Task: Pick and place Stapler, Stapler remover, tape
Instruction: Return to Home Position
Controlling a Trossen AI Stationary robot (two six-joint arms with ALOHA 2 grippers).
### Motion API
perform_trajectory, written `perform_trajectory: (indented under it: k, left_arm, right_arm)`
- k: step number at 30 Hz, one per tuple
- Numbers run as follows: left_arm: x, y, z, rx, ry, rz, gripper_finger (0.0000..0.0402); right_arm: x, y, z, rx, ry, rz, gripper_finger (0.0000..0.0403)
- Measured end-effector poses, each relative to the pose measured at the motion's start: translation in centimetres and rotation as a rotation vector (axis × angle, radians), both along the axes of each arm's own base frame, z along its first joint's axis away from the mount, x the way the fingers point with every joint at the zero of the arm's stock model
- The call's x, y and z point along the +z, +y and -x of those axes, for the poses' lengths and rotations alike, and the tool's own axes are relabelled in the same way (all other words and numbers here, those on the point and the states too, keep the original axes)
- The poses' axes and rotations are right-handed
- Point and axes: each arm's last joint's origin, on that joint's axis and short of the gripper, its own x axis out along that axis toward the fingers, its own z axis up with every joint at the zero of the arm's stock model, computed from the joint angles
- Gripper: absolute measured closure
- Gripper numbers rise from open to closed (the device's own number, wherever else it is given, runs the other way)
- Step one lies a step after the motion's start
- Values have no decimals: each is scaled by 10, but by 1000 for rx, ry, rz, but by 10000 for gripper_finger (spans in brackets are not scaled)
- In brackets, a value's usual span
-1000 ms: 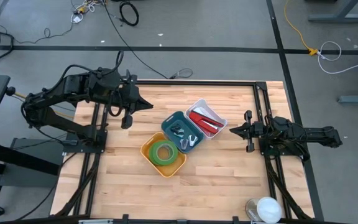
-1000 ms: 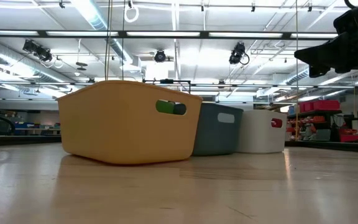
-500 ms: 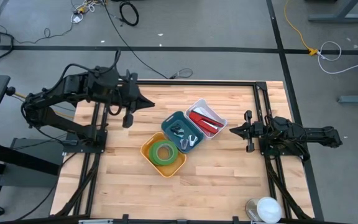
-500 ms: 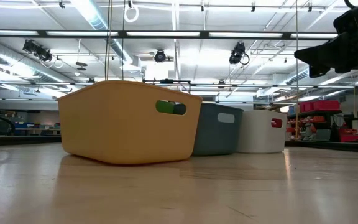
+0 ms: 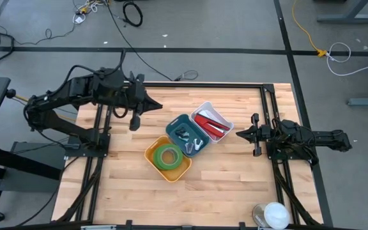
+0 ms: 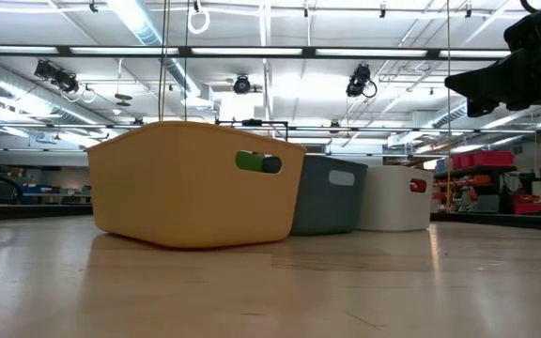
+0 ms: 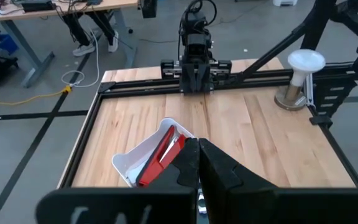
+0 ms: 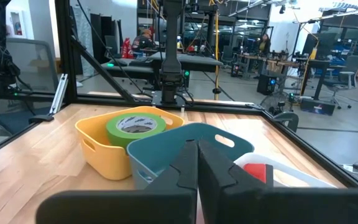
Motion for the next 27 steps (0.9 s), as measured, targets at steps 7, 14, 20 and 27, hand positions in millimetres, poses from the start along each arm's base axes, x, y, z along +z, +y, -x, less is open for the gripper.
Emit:
perform_trajectory:
  k: [7,14,20,27]
  left_arm:
    - [-2,-1,-3,-23,5,9,392]
    - [9,-6,18,-47,-42,5,392]
    - [8,-13,44,-78,-88,3,392]
    - [-21,-15,66,-84,-194,-1,392]
  right_arm:
    - [0,0,0,0,0,0,401]
    - [0,0,0,0,0,0,401]
    - [0,0,0,-1,0,0,401]
    - [0,0,0,0,0,0,401]
